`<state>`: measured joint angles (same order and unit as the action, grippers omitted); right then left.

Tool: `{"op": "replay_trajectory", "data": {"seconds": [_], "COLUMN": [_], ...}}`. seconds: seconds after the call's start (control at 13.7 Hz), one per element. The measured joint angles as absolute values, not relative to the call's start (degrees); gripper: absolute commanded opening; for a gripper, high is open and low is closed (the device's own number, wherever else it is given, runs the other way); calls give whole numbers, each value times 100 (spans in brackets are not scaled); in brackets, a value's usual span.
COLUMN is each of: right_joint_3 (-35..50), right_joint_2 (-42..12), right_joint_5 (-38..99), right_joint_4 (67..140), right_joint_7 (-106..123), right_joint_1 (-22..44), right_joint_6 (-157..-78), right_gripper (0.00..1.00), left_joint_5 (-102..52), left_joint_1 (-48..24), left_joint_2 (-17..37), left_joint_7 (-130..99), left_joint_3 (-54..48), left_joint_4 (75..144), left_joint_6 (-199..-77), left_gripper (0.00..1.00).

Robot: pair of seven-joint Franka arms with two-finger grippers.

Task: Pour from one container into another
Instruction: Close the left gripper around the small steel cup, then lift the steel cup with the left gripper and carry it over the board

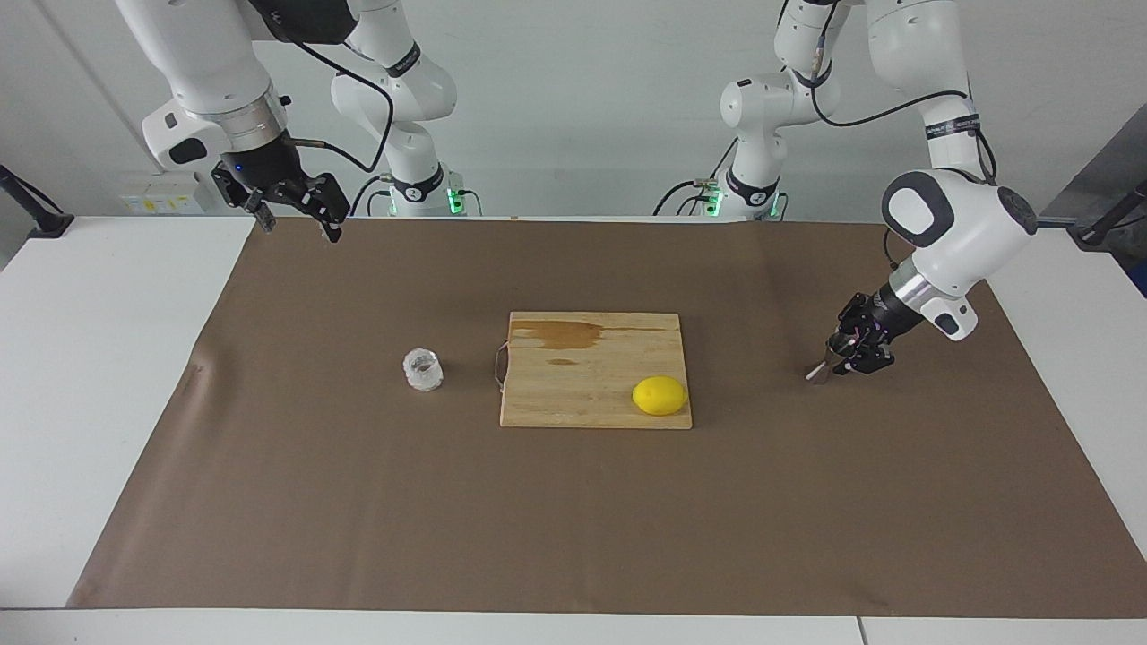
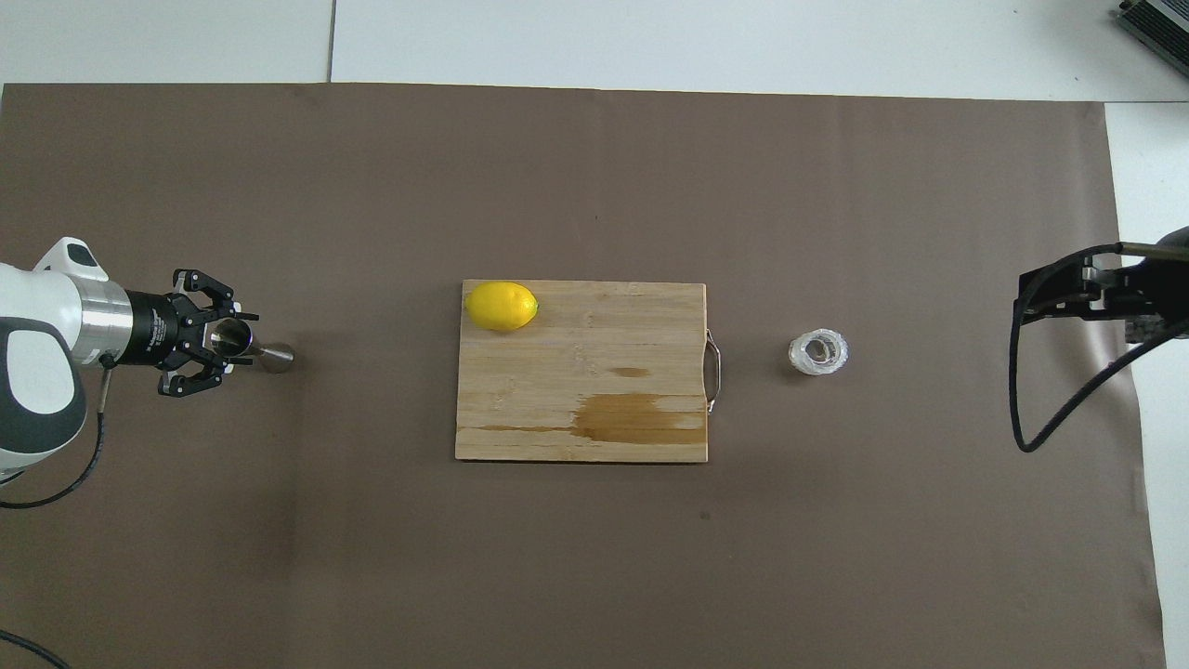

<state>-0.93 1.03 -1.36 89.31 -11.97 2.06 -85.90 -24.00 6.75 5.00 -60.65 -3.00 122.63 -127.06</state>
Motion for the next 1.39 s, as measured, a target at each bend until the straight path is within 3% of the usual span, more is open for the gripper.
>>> {"op": "replay_trajectory", "data": {"seconds": [0.29, 0.66, 1.39], "right_joint_3": [-96, -101, -110], "right_joint_2": [103, 103, 103], "right_joint_5": [-136, -136, -136], "right_joint_4": [8931, 8931, 8931], "right_joint_7": [-1197, -1197, -1197], "right_joint_1": [205, 205, 194], "right_joint_6": [-8590, -8590, -8590], "right_gripper": [100, 100, 100], "left_joint_5": [-2405, -2464, -2471], "left_joint_1": [676, 677, 467], "left_joint_2": [500, 500, 474], "left_joint_7": [-6065, -6067, -6559], "left_joint_3": [-298, -296, -345], "left_joint_4": [12264, 12264, 11585], "left_joint_6": [-12706, -12706, -11970], "left_gripper": [42, 21, 20]}}
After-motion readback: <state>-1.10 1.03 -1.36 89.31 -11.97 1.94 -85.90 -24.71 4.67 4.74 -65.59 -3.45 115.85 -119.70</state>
